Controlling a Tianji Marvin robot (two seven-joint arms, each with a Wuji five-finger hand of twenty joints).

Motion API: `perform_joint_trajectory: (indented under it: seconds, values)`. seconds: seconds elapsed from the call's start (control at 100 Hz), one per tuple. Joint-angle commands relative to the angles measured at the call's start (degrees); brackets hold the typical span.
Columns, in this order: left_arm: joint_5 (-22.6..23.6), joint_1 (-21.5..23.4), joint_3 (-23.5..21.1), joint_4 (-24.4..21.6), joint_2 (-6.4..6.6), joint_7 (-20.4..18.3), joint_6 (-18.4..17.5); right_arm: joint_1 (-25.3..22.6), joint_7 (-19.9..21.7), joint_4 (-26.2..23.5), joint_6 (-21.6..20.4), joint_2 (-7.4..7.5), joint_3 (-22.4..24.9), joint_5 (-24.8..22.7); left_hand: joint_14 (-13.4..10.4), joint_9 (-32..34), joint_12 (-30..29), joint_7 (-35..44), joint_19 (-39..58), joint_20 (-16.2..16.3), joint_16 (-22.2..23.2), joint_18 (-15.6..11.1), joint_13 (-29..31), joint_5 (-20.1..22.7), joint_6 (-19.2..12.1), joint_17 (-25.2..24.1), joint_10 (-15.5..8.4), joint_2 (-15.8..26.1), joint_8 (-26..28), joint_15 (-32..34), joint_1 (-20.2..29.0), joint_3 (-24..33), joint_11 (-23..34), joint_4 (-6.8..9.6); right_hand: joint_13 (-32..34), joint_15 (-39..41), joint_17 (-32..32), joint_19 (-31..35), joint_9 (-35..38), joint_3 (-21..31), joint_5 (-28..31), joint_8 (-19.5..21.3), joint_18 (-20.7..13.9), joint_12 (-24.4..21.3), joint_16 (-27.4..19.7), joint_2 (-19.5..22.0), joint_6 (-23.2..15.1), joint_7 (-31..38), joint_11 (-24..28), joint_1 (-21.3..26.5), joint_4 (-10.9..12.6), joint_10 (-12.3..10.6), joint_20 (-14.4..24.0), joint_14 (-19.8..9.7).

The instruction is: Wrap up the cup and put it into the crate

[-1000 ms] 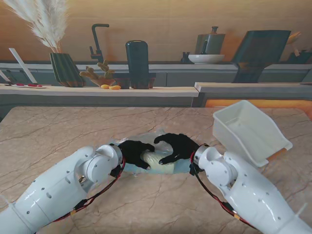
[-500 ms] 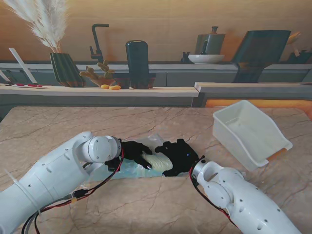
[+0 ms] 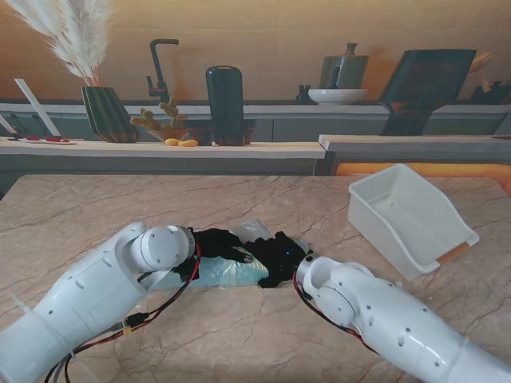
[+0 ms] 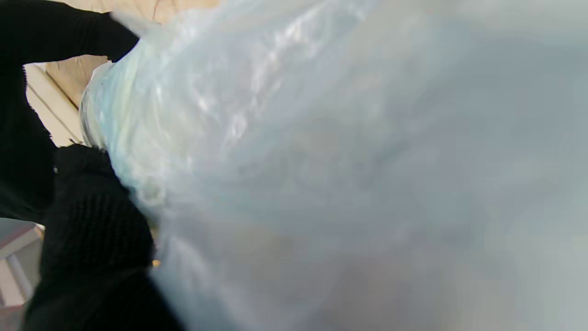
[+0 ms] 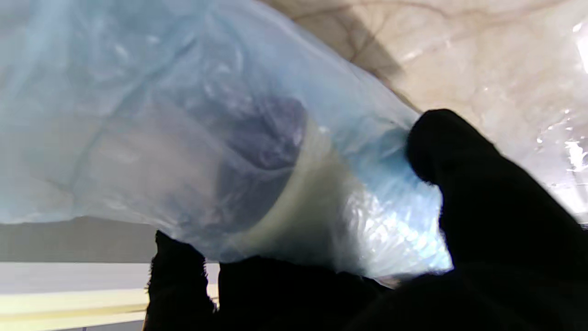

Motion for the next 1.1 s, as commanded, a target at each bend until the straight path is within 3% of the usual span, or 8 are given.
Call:
perform_joint_trajectory:
  seconds: [0.0, 0.28, 0.5, 0.59, 0.64, 0.93, 1.01, 1.09]
  values:
    - [2.13, 4.14, -0.7, -1.44, 0.7, 1.68, -1.26, -0.26, 1.65, 1.95, -0.02, -0.93, -0.83, -1.18, 3.36, -3.17, -0.79, -3.02, -2.71, -1.33, -6.34, 1.28, -6.01, -2.86, -1.17, -1.44, 0.24, 2.23, -1.05, -11.29, 0.84, 3.7, -1.61, 1.49, 2.68, 6.22, 0.6, 4.13, 3.78, 16.09, 18.95, -1.84, -0.52, 2.13, 2.77, 10.76, -19.83, 19.85, 3.07, 12.49, 3.14, -1.21, 0.17, -0.99]
    - [16.54, 15.8, -12.66, -13.13, 1.05, 13.37, -12.92, 4.84, 13.28, 3.37, 2.43, -1.19, -3.58, 10.19, 2.42, -7.64, -2.12, -7.51, -7.2, -2.24, -8.38, 1.34, -9.49, -6.34, -2.63, -2.16, 0.39, 0.97, -2.56, -15.54, 1.52, 4.39, -4.22, 1.61, 5.54, 13.17, -0.27, 14.1, 14.47, 22.59, 30.09, 0.44, -2.15, 6.98, 9.71, 7.71, -24.62, 26.83, 3.65, 16.62, -1.69, -2.5, -0.05, -0.03]
    - [28.87, 20.61, -15.5, -17.44, 2.69, 14.52, -21.11, 10.76, 23.08, 5.53, 6.43, -1.25, -8.06, 21.93, 1.5, -11.02, -3.26, -8.37, -12.8, -3.93, -10.4, 1.15, -11.74, -7.74, -2.32, -2.0, 0.05, -1.29, -3.53, -18.62, 2.13, 5.01, -5.72, 1.7, 2.77, 9.17, -2.68, 12.87, 12.41, 19.22, 31.33, 4.47, -2.22, 6.74, 7.93, 10.32, -27.85, 27.49, 0.22, 17.79, -2.2, -2.41, -1.79, -0.71]
    - [35.36, 20.47, -14.48, -17.34, 3.63, 13.1, -21.62, 13.29, 26.55, 7.24, 7.47, -1.51, -10.18, 27.51, 0.9, -13.48, -3.93, -9.02, -16.54, -4.88, -11.48, 0.67, -13.43, -9.27, -2.21, -2.72, -0.3, -3.58, -4.22, -20.06, 3.05, 6.94, -6.48, 2.02, 0.27, 3.21, -3.95, 9.51, 9.12, 14.59, 31.71, 8.42, -2.17, 3.22, 1.86, 13.44, -30.37, 26.99, -3.37, 18.42, 1.84, -2.26, -2.29, -1.25]
    - [39.72, 19.83, -13.24, -16.75, 4.15, 12.37, -21.33, 14.56, 28.14, 8.21, 7.8, -1.69, -11.39, 30.01, 0.59, -14.64, -4.15, -9.0, -19.39, -3.51, -12.0, 0.48, -13.99, -10.49, -1.8, -2.4, -0.42, -8.51, -4.98, -20.51, -5.43, 26.99, -6.69, 0.27, -0.76, 0.09, -4.69, 7.45, 7.73, 13.06, 31.72, 9.31, -2.11, 1.92, 0.35, 13.68, -31.62, 27.34, -5.35, 19.18, 0.91, -2.08, -2.56, -1.22]
    - [40.51, 13.44, -3.58, -9.08, 4.16, 13.29, -15.5, 18.35, 32.62, 12.99, 6.19, -2.79, -14.91, 38.0, 0.05, -11.57, -3.47, -5.74, -18.64, -3.0, -11.75, 0.86, -12.02, -10.7, -1.78, -1.04, -1.19, -9.93, -4.31, -18.61, -4.72, 34.38, -2.93, -0.2, -2.39, -11.0, -4.91, -1.74, 5.2, 11.99, 29.35, 7.05, -2.12, -1.0, -3.5, 8.76, -33.6, 26.95, -10.42, 18.62, -4.09, -2.22, 0.06, -1.26]
    - [39.89, 11.99, -1.81, -8.06, 4.14, 13.21, -15.15, 18.04, 32.76, 12.76, 6.44, -2.63, -14.43, 38.02, -0.23, -3.43, -1.83, 1.57, -15.73, -2.08, -10.09, 1.39, -6.24, -3.51, -3.42, 0.09, -2.19, -10.06, -0.64, -15.63, -2.85, 37.44, 0.21, -0.39, -3.33, -12.9, -4.45, -3.06, 0.54, 8.01, 17.63, -1.25, -2.01, -1.44, -4.03, 3.63, -26.33, 21.5, -11.84, 10.23, -3.33, -1.21, 1.63, -0.72]
    - [38.57, 10.58, -0.51, -7.9, 4.42, 9.94, -14.65, 15.83, 31.73, 11.45, 6.57, -2.17, -11.24, 36.84, -0.52, 2.38, -0.45, 7.8, -12.58, -1.9, -8.46, 0.63, -1.67, 1.74, -5.11, 1.2, -3.32, -8.49, 2.89, -13.28, -0.43, 38.94, 2.33, -0.15, -4.6, -15.29, -4.52, -4.23, -3.42, -0.08, 12.44, 0.03, -1.52, -2.41, -5.29, 3.89, -20.82, 12.08, -13.28, 1.37, -0.77, -0.47, 2.61, 0.32]
